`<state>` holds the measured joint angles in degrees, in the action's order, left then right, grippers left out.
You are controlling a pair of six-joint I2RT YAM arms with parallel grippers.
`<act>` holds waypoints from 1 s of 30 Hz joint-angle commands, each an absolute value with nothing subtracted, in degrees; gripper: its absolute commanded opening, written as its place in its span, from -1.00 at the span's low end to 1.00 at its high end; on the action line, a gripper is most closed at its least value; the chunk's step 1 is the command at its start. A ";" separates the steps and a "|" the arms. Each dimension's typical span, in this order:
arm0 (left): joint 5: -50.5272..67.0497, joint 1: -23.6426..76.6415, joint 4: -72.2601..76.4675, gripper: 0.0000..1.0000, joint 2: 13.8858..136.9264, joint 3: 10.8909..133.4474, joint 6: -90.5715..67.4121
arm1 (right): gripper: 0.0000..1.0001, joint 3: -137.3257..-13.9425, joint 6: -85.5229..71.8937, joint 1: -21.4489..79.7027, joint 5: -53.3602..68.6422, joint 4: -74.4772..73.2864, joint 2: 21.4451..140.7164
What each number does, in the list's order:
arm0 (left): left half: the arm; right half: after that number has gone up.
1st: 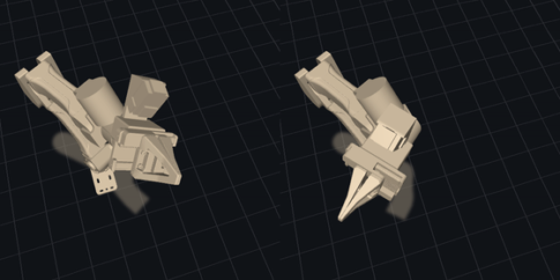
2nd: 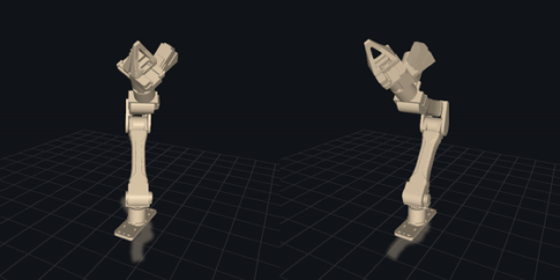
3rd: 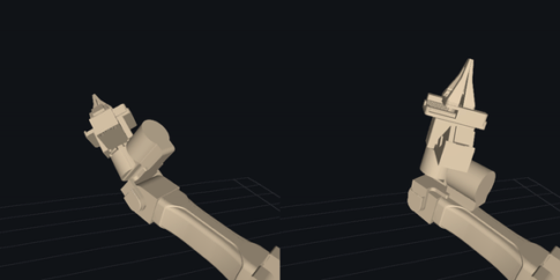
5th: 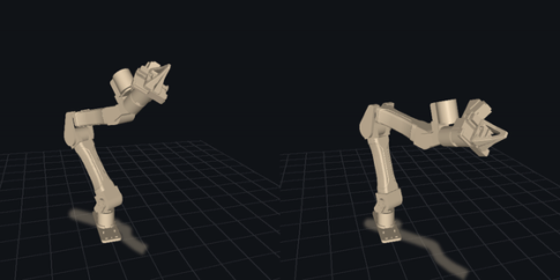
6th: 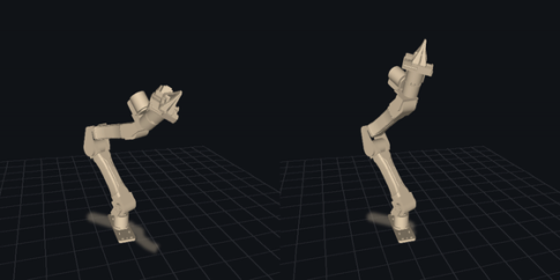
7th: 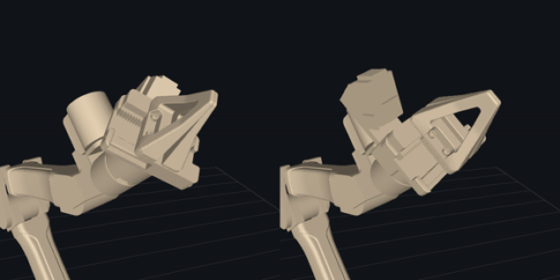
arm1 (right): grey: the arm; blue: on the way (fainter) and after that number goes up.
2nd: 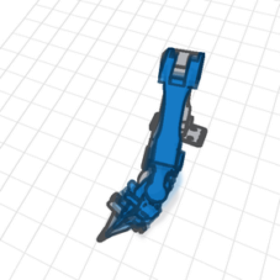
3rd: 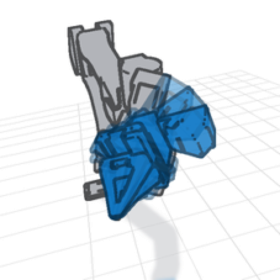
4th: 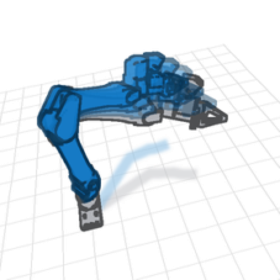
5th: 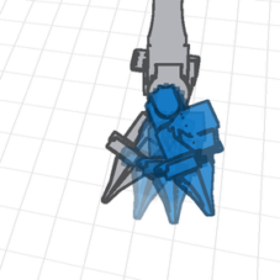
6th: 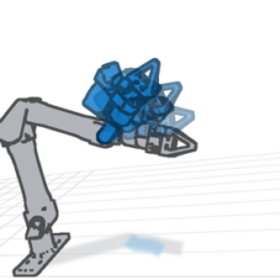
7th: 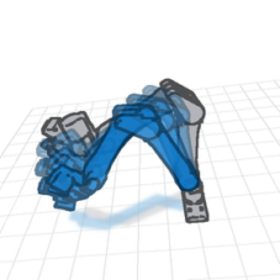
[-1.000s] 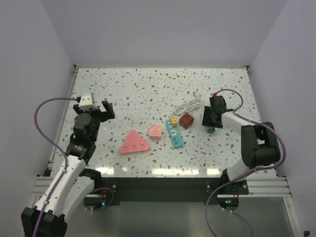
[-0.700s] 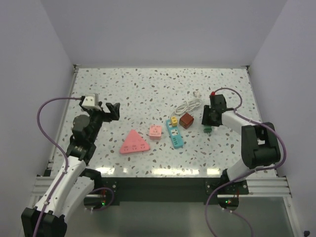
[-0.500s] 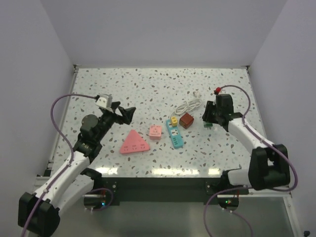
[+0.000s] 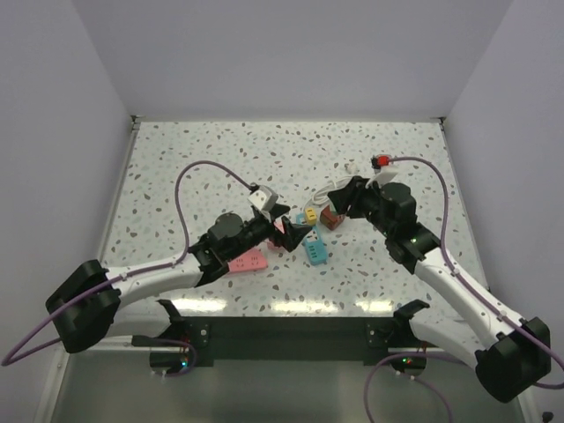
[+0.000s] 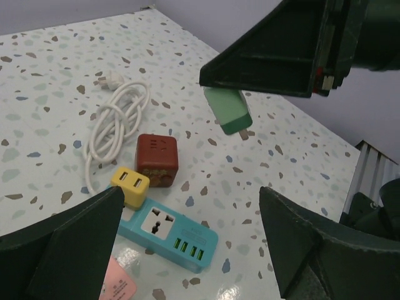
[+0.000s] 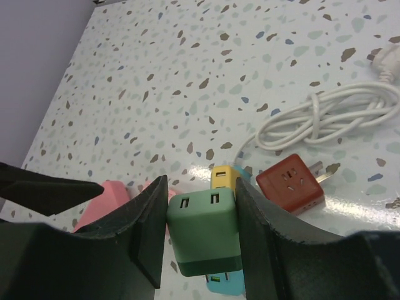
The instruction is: Insert the plug
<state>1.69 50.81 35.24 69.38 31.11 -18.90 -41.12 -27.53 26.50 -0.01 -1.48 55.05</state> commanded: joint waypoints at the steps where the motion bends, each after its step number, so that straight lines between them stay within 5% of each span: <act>1: -1.23 51.50 47.80 0.89 71.36 33.57 -23.11 | -1.00 -39.99 -30.50 29.17 0.18 5.09 53.44; 20: -4.13 56.51 52.56 0.80 84.64 42.54 -24.26 | -1.00 -34.89 -34.19 37.44 -3.96 15.47 50.10; 23: -4.57 56.51 53.43 0.43 85.52 42.71 -23.91 | -1.00 -34.72 -34.10 37.71 -4.13 15.38 50.01; 26: -4.57 56.60 55.54 -0.18 86.04 42.45 -22.94 | -1.00 -34.89 -33.75 37.88 -3.87 15.12 50.54; 28: -4.83 56.69 56.07 -0.84 86.66 42.71 -21.98 | -1.00 -34.98 -33.31 37.88 -3.60 14.86 51.06; 30: -5.36 56.86 55.99 -1.00 87.27 42.98 -20.84 | -1.00 -35.24 -32.87 37.97 -3.69 14.24 51.15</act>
